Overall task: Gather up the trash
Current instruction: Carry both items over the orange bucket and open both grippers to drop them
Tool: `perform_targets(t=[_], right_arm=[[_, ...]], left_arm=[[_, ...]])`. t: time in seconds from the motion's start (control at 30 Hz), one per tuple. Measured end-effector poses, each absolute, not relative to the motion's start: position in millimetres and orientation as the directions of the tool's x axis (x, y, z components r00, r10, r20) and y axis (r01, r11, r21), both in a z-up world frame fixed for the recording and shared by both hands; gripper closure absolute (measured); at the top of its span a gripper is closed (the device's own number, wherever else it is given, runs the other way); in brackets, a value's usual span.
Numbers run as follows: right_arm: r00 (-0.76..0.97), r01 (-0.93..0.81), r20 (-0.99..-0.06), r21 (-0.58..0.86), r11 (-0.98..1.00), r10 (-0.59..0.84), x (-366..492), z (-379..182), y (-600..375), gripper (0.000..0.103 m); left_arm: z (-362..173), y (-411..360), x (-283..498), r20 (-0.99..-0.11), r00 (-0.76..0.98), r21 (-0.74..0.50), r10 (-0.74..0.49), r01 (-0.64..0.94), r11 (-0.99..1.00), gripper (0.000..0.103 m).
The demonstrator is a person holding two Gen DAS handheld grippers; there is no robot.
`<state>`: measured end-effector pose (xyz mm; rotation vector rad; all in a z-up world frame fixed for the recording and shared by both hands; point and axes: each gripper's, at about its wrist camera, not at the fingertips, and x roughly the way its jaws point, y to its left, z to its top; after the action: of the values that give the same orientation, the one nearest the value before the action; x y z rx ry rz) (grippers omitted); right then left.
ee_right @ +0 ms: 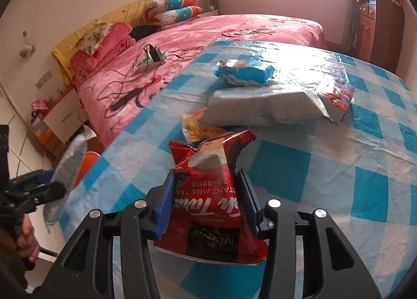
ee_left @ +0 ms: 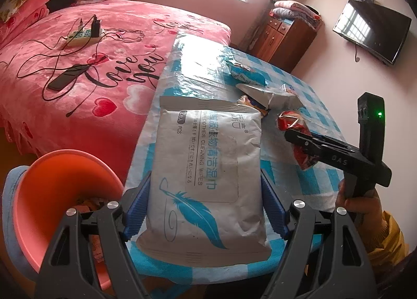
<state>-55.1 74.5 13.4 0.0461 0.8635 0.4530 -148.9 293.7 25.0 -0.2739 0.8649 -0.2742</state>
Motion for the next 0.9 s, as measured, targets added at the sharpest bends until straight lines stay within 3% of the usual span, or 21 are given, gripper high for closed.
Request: perform_targets(t=[0.43,0.9], right_arm=[[0.469,-0.477,-0.655,0.378,0.794,0.593,-59.1,48.4,131.0,0.055],[0.229,-0.668,-0.655,0.433,0.606,0.72,-76.7,48.1,268.1,0.054]], left_arm=[[26.3,342.0,-163.5,-0.7,0.658,-0.348,-0.277,0.024,0.937,0.026],[-16.0,436.5,-187.8,-0.762,0.643,-0.334,-0.081,-0.283,0.899,0.026]])
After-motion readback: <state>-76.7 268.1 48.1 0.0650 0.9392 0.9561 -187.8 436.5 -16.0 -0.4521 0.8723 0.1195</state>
